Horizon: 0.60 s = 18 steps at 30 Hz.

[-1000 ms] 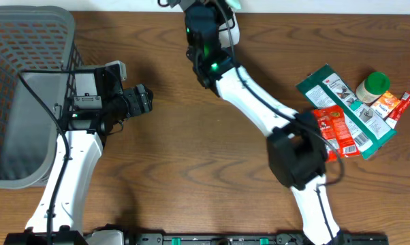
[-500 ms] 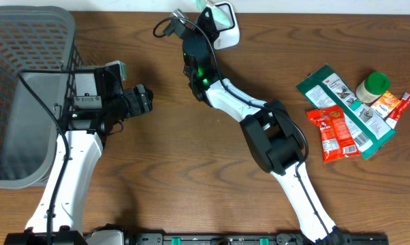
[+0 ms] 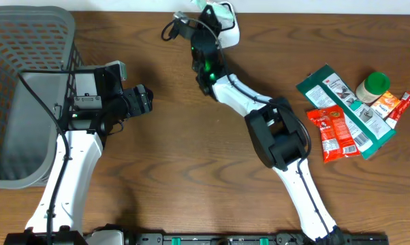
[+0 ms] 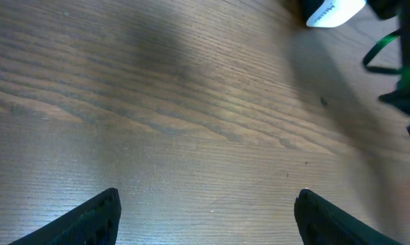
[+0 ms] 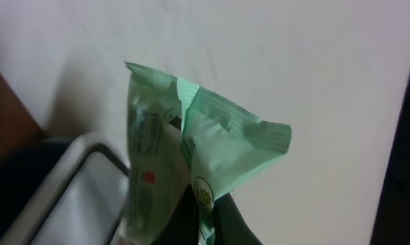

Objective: Scan the item barcode
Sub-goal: 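Carry the tissue pack up to the white scanner with the right gripper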

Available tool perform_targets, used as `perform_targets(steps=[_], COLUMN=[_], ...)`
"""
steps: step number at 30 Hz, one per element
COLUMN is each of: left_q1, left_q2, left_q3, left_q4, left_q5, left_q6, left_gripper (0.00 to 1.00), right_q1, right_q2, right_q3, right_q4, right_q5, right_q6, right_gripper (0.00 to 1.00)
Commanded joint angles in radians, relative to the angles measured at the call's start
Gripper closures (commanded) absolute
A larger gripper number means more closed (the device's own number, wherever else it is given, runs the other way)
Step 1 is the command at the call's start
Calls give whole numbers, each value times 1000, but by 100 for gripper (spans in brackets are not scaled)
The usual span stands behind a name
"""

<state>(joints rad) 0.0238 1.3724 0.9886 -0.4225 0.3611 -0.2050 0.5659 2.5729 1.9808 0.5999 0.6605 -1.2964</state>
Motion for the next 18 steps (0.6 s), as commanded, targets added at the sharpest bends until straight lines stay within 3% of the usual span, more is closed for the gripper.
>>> perform_targets(steps=[1,18], left_q1=[4,4], left_q2=[-7,-7], left_q3=[11,11], left_q4=[-2,-2], left_q5=[1,1], left_q6=[10,10], left_gripper=[18,18], right_q1=[-26,-35], right_q2=[-2,80], right_q3=[104,172], right_q4=[-99,-86], right_q5=[-15,24], right_q6=[26,157], right_gripper=[99,99])
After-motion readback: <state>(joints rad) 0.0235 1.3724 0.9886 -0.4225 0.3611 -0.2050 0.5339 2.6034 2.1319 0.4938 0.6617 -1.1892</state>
